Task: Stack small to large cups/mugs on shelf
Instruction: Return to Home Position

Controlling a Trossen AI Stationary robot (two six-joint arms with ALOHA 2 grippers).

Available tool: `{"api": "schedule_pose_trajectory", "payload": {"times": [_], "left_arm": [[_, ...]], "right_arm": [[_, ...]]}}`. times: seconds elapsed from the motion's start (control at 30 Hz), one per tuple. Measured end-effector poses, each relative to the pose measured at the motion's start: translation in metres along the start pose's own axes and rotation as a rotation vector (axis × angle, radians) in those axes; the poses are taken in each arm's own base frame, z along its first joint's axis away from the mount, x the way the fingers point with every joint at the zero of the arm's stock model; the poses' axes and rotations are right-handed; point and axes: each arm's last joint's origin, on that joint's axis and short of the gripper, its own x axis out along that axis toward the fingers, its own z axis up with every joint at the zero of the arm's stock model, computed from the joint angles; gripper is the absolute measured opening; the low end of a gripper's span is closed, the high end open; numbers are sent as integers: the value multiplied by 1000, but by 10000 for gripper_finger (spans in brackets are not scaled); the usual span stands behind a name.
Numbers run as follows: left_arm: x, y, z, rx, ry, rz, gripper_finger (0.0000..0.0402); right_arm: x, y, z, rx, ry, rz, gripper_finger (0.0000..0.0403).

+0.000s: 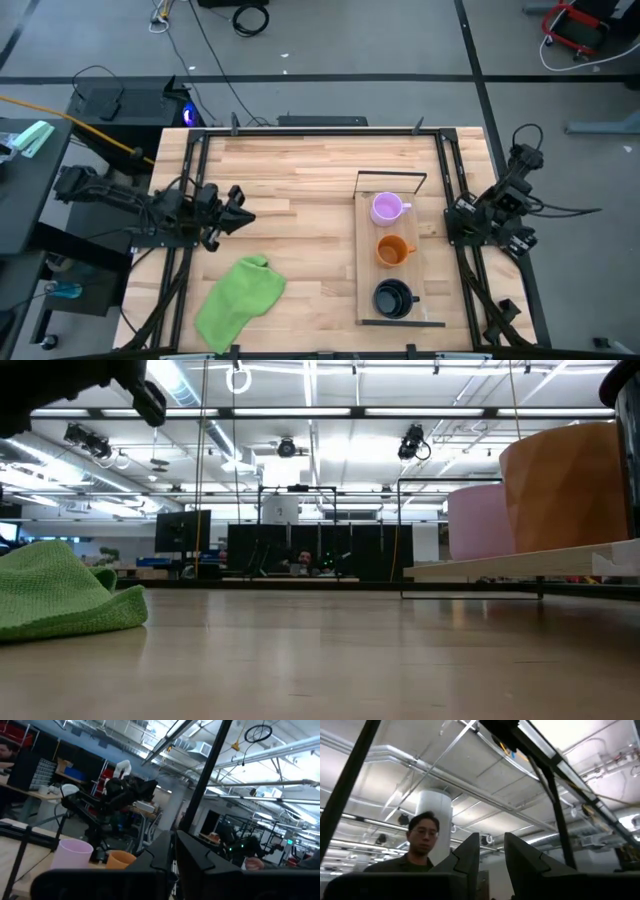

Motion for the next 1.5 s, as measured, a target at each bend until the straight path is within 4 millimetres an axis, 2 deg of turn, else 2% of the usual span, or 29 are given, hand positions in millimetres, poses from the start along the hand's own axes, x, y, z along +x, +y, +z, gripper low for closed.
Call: {"api": "schedule_pose_trajectory", "payload": {"times": [0.47, 0.7, 0.93, 1.13, 1.3, 1.5], "left_arm": [[-2, 36, 14, 112, -31, 91, 31], [-7, 51, 13, 100, 1, 171, 35], [-16, 56, -2, 28, 37, 186, 25], [-20, 57, -7, 13, 36, 182, 31], [-20, 57, -8, 17, 43, 188, 36], [-19, 57, -11, 11, 68, 195, 29]], "right_arm": [[-16, -18, -3, -226, 130, -190, 98], [-18, -23, -12, -180, 228, -214, 98], [-20, -23, -15, -168, 254, -215, 98], [-30, -25, -32, -147, 222, -213, 98], [-28, -24, -29, -153, 211, -211, 98], [-31, -26, -37, -82, 263, -232, 98]]}}
